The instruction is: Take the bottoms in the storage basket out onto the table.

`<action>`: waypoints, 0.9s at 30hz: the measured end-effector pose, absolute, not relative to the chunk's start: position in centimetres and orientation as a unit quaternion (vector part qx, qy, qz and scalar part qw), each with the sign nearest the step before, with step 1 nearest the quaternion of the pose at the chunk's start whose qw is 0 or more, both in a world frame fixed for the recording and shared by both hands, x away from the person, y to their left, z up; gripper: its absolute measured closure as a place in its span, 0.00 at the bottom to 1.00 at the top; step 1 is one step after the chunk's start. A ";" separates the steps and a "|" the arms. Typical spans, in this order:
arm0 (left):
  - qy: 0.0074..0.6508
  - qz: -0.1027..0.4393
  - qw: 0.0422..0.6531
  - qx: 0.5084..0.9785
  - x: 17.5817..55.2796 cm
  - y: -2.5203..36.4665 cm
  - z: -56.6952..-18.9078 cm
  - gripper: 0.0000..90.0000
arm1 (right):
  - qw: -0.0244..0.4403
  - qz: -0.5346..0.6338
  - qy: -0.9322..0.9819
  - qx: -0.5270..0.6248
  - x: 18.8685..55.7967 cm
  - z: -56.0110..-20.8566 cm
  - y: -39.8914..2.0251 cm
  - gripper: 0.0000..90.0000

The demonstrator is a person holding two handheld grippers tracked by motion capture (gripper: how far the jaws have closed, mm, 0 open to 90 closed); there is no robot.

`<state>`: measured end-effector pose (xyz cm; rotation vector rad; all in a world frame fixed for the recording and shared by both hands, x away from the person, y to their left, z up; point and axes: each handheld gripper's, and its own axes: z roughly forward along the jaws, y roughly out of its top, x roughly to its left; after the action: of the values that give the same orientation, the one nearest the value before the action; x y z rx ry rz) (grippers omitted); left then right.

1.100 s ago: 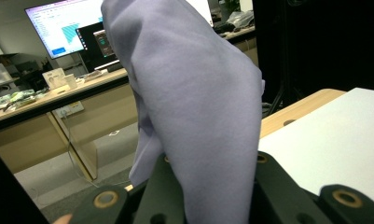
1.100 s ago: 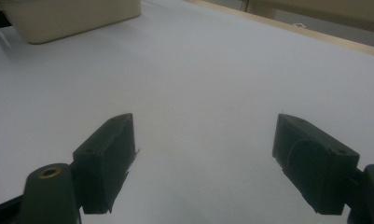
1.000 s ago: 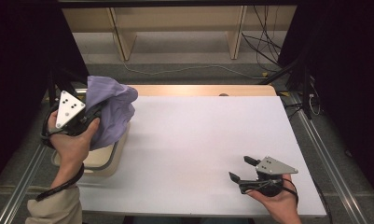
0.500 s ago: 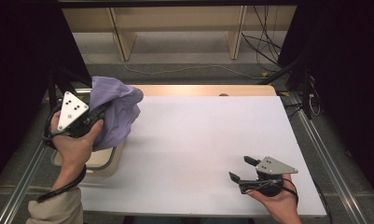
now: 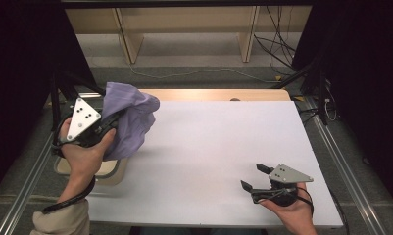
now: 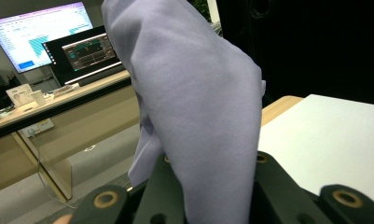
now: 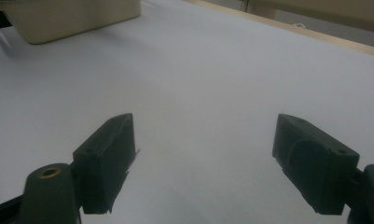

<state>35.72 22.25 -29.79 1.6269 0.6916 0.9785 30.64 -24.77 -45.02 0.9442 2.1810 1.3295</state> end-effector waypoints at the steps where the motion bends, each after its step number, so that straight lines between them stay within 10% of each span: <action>1: 0.289 0.409 0.532 0.683 35.7 22.2 -29.8 0.93 | 0.208 0.477 0.784 0.339 30.6 -45.0 -24.8 0.25; 27: 0.263 0.376 0.543 0.703 35.3 20.0 -30.3 0.93 | 0.209 0.478 0.783 0.338 30.6 -45.0 -24.8 0.25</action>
<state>35.26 19.97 -30.25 1.6695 0.6243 0.8933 30.62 -24.80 -44.98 0.9415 2.1779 1.3303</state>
